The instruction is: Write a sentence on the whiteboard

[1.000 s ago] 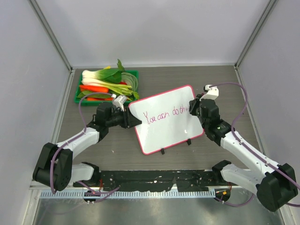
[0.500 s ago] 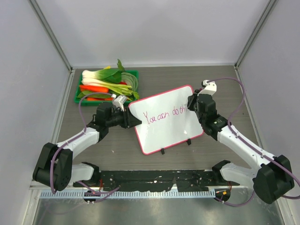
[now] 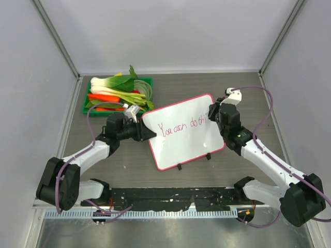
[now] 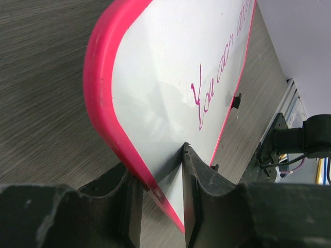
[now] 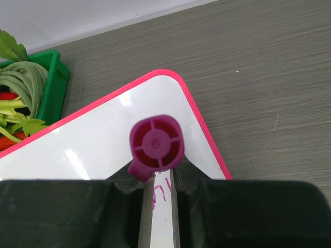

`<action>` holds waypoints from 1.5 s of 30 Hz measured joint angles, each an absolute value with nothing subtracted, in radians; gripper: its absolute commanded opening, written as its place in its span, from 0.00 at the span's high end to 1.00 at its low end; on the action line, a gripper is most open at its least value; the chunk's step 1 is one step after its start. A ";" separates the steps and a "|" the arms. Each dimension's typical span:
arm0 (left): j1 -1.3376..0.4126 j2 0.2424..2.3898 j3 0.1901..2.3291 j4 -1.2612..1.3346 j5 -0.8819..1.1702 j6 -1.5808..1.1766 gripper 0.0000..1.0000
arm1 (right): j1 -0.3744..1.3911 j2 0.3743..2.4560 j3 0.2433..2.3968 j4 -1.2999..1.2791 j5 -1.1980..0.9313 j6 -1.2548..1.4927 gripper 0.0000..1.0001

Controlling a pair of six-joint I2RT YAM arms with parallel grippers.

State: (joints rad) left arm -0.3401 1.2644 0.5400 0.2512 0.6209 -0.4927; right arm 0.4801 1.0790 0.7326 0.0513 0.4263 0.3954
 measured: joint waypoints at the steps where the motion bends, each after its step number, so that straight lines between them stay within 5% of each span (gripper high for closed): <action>1: -0.340 1.264 0.540 0.251 0.621 -0.493 1.00 | 0.479 1.072 0.732 0.051 0.431 0.395 0.99; 45: -0.340 1.265 0.540 0.251 0.620 -0.493 1.00 | 0.450 1.036 0.668 0.043 0.383 0.399 0.99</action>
